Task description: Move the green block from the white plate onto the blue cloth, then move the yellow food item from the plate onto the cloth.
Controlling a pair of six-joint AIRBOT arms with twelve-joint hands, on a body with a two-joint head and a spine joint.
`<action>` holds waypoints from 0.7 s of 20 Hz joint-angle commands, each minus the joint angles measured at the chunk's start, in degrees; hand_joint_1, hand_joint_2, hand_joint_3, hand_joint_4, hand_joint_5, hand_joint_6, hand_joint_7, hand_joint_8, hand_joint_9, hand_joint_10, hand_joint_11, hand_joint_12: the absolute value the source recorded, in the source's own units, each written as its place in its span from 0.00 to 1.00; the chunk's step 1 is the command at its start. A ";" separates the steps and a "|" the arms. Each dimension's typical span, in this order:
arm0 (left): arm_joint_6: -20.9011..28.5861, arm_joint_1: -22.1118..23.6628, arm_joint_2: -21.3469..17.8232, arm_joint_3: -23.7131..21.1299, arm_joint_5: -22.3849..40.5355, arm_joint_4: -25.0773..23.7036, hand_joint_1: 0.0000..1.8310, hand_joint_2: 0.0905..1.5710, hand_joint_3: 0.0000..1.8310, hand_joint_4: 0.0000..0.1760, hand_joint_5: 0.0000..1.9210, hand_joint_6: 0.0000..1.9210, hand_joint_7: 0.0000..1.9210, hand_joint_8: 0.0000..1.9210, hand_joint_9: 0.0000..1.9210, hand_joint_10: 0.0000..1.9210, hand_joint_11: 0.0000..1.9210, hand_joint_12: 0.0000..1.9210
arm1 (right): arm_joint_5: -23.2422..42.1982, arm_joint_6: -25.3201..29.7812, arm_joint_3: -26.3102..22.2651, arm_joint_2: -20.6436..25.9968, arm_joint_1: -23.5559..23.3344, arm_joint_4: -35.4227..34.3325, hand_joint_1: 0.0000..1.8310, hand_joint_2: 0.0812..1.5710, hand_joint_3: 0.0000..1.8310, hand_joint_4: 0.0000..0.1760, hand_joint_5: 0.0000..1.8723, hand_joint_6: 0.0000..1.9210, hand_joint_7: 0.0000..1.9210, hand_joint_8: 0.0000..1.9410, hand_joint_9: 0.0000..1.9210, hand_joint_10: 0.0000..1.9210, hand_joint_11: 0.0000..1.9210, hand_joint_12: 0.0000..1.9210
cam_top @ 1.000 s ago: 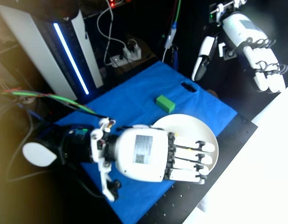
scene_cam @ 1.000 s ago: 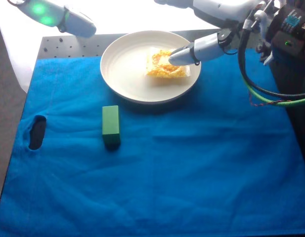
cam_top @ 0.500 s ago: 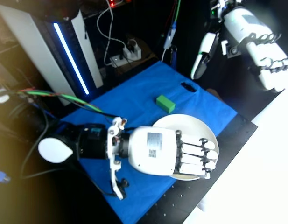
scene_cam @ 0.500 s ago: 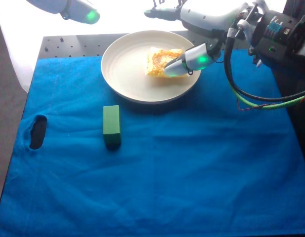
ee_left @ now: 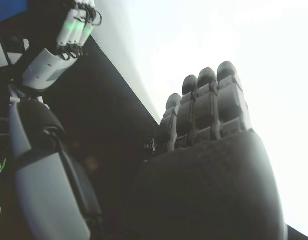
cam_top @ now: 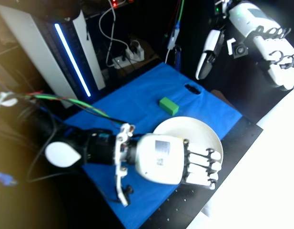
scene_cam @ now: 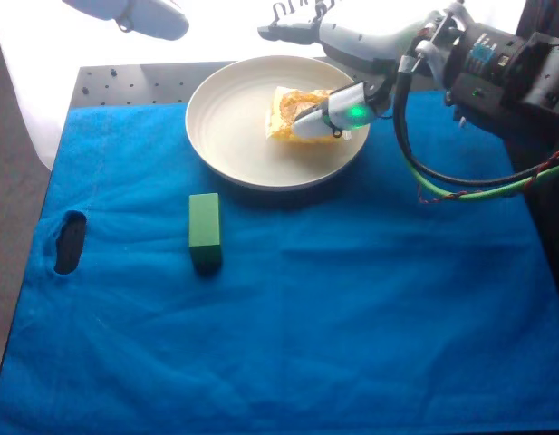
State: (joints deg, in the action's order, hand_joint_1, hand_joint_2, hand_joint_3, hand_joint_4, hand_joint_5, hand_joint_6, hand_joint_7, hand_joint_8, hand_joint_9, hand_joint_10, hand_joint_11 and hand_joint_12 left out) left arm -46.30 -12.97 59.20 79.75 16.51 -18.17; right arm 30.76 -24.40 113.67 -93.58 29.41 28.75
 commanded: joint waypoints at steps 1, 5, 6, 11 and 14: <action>0.15 1.20 0.34 -0.10 6.47 0.62 0.41 0.45 0.00 0.57 0.00 0.00 0.06 0.00 0.05 0.00 0.03 0.01 | 5.26 0.01 0.41 0.01 -0.93 -1.85 0.37 0.59 0.00 0.00 0.14 0.00 0.16 0.00 0.21 0.00 0.09 0.37; 0.15 1.30 0.40 -0.29 6.46 0.57 0.40 0.46 0.00 0.53 0.00 0.00 0.06 0.00 0.06 0.00 0.03 0.01 | 4.62 0.01 0.61 -0.65 -0.45 -1.73 0.36 0.52 0.00 0.00 0.15 0.00 0.19 0.01 0.23 0.01 0.13 0.32; 0.15 1.31 0.40 -0.32 6.45 0.56 0.41 0.45 0.00 0.48 0.00 0.00 0.06 0.00 0.06 0.00 0.03 0.01 | 4.34 0.01 0.72 -0.79 -0.19 -1.73 0.35 0.53 0.00 0.00 0.15 0.00 0.19 0.01 0.24 0.01 0.15 0.33; 0.16 1.31 0.40 -0.34 6.30 0.48 0.40 0.47 0.00 0.54 0.00 0.00 0.05 0.00 0.04 0.00 0.02 0.01 | 3.08 0.01 1.01 -1.13 0.57 -1.74 0.36 0.56 0.00 0.00 0.16 0.00 0.22 0.00 0.27 0.00 0.14 0.39; 0.16 1.31 0.40 -0.37 6.38 0.48 0.40 0.47 0.00 0.55 0.00 0.00 0.06 0.00 0.04 0.00 0.02 0.01 | 2.73 0.01 1.64 -1.51 1.00 -1.74 0.39 0.58 0.00 0.00 0.18 0.00 0.25 0.00 0.31 0.01 0.19 0.38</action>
State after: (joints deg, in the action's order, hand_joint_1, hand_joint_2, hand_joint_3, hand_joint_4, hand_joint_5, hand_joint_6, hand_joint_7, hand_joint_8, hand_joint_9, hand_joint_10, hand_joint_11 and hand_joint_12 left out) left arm -46.30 -12.49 59.55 79.33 16.49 -18.41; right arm 28.38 -24.29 115.11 -94.89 30.46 28.80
